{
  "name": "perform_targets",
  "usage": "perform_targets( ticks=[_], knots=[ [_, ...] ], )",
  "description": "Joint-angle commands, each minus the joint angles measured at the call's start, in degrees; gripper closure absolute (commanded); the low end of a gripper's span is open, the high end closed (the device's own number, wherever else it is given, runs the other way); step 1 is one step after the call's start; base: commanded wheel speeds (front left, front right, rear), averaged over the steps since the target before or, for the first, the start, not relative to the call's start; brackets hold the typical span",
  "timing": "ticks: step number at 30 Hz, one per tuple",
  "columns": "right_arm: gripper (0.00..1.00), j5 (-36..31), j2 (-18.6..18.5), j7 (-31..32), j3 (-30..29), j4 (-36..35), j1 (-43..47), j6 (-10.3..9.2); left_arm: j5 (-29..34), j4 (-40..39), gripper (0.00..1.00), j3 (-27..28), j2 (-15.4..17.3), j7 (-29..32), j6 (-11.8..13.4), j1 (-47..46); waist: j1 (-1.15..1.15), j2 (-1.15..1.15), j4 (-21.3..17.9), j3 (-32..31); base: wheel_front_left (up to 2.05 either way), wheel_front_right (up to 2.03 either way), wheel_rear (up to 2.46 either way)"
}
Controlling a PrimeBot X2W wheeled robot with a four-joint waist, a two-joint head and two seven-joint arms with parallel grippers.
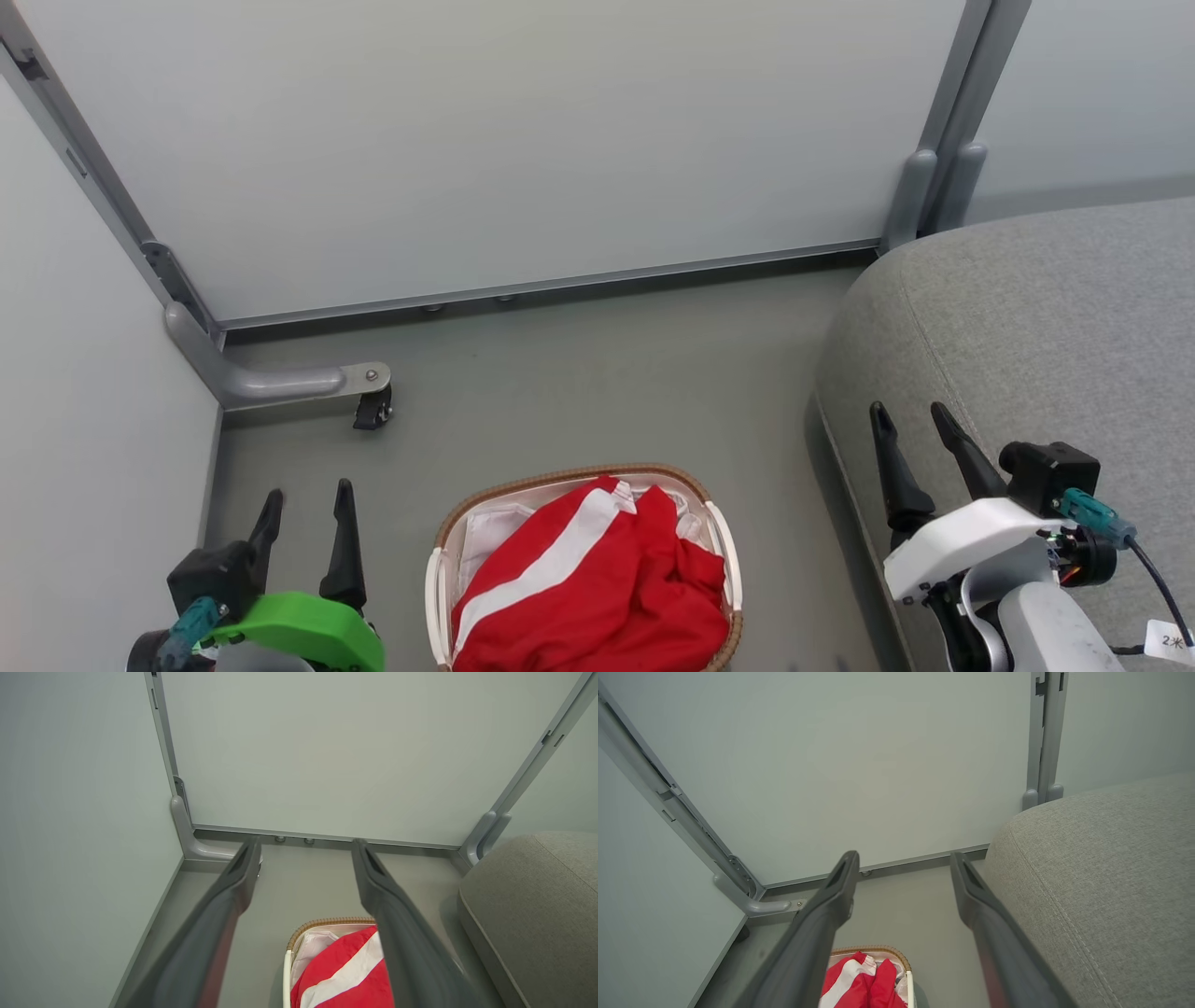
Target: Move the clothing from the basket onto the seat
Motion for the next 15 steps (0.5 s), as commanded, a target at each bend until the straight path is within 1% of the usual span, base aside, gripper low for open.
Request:
perform_targets(
  ticks=[1, 7, 15],
  knots=[
    [0.0, -1.5, -0.2, -0.6, 0.0, 0.0, 0.4, 0.02, 1.7, -0.3, 0.0, 0.1, 0.0, -0.6, 0.2, 0.5, 0.0, 0.0, 0.0, -0.1, 0.0, 0.0, 0.0],
    [0.0, -4.7, -0.1, -1.4, 0.1, 1.3, 0.9, 0.02, 4.1, -0.1, 0.0, 1.1, -0.7, -1.3, 0.6, 1.9, 0.0, 0.0, 0.0, -0.5, 0.0, 0.0, 0.0],
    [0.0, -8.3, 0.0, -2.3, 0.3, 1.4, 1.0, 0.02, 7.9, 0.2, 0.0, 1.7, -1.2, -2.3, -0.2, 2.7, 0.0, 0.0, 0.0, -0.8, 0.0, 0.0, 0.0]
  ],
)
